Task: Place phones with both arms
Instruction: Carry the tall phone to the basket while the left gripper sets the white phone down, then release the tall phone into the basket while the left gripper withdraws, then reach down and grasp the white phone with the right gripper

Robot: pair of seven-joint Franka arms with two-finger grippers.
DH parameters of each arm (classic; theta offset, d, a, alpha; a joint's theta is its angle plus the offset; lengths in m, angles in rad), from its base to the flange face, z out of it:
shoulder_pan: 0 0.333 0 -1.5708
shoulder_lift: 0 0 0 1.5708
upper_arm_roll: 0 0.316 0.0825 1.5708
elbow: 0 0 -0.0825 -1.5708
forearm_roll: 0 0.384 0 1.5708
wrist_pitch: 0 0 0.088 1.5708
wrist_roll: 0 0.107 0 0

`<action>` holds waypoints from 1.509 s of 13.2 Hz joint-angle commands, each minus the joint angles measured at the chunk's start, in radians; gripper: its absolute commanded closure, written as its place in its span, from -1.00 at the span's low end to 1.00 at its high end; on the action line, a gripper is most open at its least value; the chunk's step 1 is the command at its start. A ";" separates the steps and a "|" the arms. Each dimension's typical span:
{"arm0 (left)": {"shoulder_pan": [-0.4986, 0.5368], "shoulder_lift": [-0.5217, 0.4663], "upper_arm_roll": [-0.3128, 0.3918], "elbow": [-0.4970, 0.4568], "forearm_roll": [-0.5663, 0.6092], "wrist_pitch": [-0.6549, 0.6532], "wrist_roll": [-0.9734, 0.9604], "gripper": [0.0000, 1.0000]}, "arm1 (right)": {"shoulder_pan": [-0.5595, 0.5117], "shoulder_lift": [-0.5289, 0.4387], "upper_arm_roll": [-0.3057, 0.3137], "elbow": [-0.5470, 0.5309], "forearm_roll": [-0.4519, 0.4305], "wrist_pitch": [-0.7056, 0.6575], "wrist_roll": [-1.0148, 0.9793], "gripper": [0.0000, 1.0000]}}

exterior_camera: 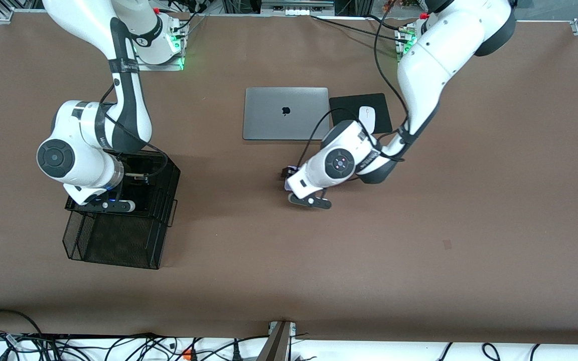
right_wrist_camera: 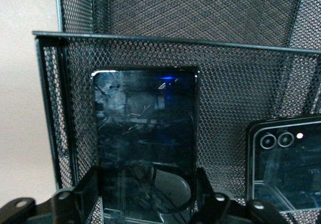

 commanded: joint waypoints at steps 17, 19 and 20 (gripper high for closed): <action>0.222 -0.936 0.480 -0.291 -0.061 -0.400 0.575 -1.00 | 0.234 0.116 0.185 0.472 0.002 -0.119 0.792 -1.00; 0.223 -0.923 0.497 -0.267 -0.062 -0.412 0.594 -1.00 | 0.239 0.217 0.265 0.556 -0.001 -0.058 0.984 -1.00; 0.219 -0.919 0.505 -0.258 -0.062 -0.416 0.642 -1.00 | 0.251 0.266 0.293 0.584 -0.007 -0.027 1.047 -1.00</action>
